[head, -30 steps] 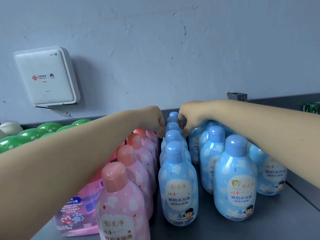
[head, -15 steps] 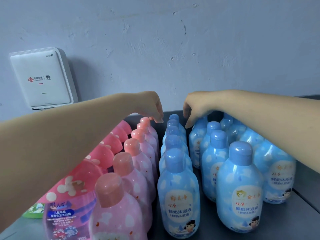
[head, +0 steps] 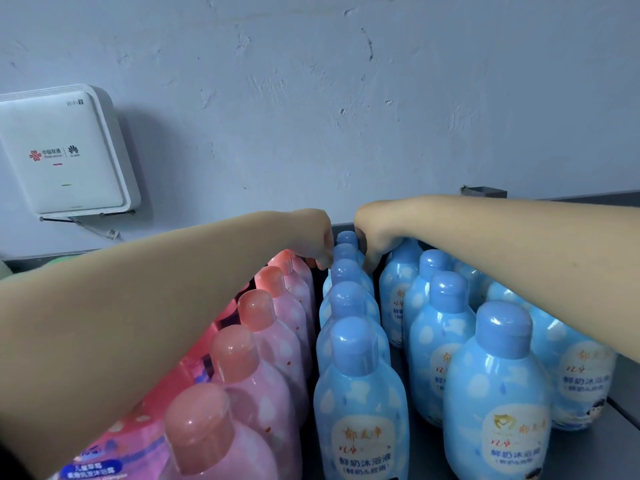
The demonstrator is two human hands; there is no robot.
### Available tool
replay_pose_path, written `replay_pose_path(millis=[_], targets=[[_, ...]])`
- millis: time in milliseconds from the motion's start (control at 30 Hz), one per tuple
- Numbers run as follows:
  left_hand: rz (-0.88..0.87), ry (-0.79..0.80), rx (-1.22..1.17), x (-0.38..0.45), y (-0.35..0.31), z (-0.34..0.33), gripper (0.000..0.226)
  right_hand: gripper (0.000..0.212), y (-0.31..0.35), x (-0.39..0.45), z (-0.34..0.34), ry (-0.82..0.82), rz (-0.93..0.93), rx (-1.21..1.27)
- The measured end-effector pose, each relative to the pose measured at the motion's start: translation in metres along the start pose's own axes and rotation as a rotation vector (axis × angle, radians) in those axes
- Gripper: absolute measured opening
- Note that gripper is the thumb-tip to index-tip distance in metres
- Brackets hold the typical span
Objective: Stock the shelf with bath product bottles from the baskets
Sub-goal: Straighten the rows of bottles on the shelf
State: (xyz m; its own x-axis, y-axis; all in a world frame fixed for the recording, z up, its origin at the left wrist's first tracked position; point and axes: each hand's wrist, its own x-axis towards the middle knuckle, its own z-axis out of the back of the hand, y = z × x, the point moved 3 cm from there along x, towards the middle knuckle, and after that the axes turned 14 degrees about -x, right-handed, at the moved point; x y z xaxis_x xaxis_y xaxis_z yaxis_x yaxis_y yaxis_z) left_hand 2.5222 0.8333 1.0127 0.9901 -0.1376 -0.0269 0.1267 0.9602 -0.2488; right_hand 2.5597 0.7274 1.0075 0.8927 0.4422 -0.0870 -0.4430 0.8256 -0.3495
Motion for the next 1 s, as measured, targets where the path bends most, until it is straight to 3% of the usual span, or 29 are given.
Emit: replay_pose_path(millis=[533, 700, 1000], targets=[[0.01, -0.064, -0.213, -0.0045, 0.0046, -0.0014, 0.007, 0.036, 0.0006, 0.001, -0.0004, -0.053, 0.016, 0.038], [0.018, -0.071, -0.21, -0.0048, 0.0047, -0.0008, 0.016, 0.036, 0.0011, -0.0002, 0.0002, -0.07, 0.016, 0.04], [0.026, -0.071, -0.219, -0.0039, 0.0062, -0.0002, 0.009, 0.034, 0.0015, 0.0012, -0.001, -0.08, 0.012, 0.052]])
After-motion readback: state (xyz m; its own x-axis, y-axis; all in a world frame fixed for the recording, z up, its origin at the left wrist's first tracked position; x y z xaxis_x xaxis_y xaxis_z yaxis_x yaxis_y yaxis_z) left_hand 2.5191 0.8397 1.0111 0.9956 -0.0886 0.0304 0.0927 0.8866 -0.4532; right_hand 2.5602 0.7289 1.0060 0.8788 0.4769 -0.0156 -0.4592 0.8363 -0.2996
